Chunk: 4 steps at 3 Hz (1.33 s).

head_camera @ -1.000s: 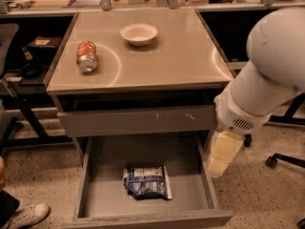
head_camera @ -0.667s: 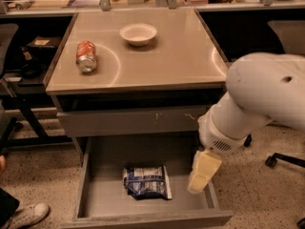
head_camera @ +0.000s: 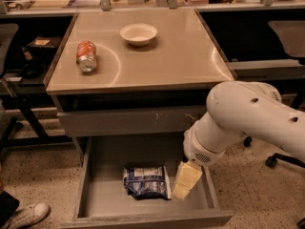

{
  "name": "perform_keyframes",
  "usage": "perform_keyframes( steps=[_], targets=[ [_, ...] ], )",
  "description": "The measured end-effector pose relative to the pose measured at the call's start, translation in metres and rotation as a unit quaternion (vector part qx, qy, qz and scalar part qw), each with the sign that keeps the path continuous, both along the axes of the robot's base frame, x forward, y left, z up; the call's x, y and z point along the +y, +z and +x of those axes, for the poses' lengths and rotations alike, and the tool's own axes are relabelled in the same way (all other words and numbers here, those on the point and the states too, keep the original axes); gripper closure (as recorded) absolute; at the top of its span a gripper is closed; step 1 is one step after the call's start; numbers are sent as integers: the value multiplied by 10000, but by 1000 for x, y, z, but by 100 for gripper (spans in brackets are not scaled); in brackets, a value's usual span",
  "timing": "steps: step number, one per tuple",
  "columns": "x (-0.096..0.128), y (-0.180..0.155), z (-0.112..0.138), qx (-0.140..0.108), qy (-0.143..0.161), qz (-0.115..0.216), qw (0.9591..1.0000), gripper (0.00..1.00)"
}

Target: Pick blue chip bag from middle drawer and place on counter

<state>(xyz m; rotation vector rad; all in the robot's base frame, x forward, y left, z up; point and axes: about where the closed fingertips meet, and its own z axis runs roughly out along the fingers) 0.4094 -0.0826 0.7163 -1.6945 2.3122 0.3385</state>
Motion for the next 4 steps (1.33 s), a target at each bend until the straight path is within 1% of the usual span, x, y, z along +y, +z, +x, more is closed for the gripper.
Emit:
perform_keyframes(
  steps=[1, 2, 3, 4],
  targets=[
    [12, -50, 6, 79, 53, 92, 9999, 0],
    [31, -99, 39, -153, 102, 308, 9994, 0],
    [46, -136, 71, -339, 185, 443, 9983, 0],
    [46, -136, 71, -338, 185, 444, 9983, 0]
  ],
)
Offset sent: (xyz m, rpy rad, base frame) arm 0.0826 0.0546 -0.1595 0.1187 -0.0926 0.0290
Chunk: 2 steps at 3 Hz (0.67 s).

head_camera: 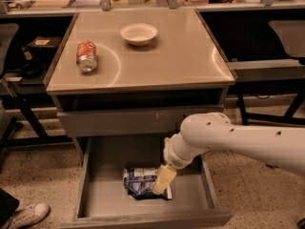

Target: Pick blue chip bag from middle drawer and place on counter

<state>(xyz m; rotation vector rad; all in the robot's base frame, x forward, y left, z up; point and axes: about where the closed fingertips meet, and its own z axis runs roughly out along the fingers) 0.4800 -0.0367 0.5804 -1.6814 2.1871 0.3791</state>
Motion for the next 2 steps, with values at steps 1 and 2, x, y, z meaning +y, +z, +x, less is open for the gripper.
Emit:
perform_keyframes(
  steps=[1, 2],
  targets=[
    [5, -14, -4, 51, -12, 62, 10000, 0],
    [10, -47, -10, 55, -134, 238, 9996, 0]
  ],
)
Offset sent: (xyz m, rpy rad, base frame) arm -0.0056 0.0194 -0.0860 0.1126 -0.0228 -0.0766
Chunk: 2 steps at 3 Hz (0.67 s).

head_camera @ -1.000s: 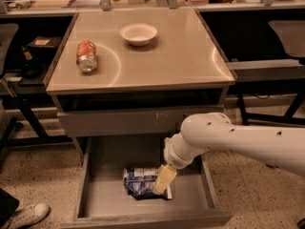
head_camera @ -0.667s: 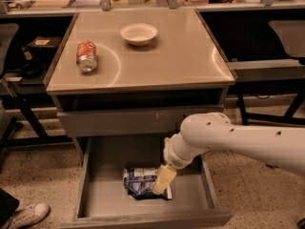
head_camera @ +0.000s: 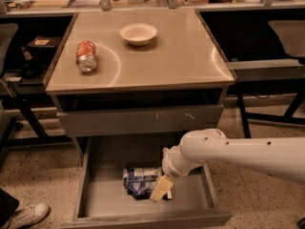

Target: Pick blue chip bag from middle drawer and place on counter

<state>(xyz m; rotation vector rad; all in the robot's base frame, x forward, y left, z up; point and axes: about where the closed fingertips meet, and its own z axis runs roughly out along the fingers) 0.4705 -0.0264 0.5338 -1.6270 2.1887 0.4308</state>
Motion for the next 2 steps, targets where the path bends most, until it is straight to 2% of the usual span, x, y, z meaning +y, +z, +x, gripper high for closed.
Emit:
perform_keyframes(
  steps=[1, 2],
  targets=[
    [10, -35, 7, -84, -110, 200, 9997, 0],
    [29, -62, 28, -260, -70, 390, 9989, 0]
  ],
)
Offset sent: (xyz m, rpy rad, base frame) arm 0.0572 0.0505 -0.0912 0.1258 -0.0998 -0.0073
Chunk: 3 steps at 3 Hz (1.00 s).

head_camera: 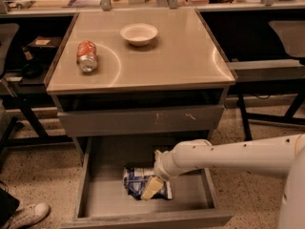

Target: Pick blue chip bag from middle drawer and place on counter

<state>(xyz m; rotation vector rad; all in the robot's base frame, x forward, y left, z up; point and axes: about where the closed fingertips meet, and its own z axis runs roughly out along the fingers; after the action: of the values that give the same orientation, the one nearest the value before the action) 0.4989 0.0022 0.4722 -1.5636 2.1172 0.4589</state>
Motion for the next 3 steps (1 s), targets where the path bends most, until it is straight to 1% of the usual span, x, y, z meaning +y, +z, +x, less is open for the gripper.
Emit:
perform_keyframes(
  steps=[1, 2, 3],
  targets=[
    [20, -26, 13, -33, 102, 157, 9998, 0],
    [31, -54, 15, 54, 133, 273, 9995, 0],
    [37, -79, 13, 156, 139, 333, 9992, 0]
  ],
)
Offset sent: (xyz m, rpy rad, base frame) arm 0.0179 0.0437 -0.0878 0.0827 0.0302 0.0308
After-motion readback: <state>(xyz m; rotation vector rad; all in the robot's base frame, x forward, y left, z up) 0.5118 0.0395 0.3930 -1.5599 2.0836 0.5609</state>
